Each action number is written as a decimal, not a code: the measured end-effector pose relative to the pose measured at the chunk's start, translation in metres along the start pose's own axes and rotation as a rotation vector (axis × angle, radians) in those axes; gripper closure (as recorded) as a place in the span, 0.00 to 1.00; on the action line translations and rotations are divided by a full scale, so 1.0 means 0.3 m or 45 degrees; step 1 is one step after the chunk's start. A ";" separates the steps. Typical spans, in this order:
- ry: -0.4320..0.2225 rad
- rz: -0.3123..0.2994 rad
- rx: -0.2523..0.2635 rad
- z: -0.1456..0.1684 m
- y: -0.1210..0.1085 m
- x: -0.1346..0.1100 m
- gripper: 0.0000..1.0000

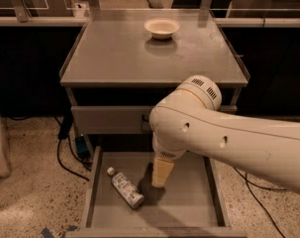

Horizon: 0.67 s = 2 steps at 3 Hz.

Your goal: Pick blue plastic bottle from middle drawer and place on counter

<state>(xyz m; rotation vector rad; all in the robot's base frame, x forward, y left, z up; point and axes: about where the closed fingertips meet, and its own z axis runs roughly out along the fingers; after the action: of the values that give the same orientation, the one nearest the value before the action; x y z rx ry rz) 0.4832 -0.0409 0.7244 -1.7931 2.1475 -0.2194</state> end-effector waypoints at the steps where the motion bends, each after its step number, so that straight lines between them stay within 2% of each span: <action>1: 0.008 0.004 -0.066 0.094 0.058 0.036 0.00; 2: 0.006 0.027 -0.142 0.217 0.118 0.052 0.00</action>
Offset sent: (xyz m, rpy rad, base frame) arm -0.0175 0.0016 -0.1283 0.0448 0.1932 -0.0139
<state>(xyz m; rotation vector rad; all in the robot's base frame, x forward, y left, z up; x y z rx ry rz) 0.4708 -0.0431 0.6499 -1.8298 2.2214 -0.1003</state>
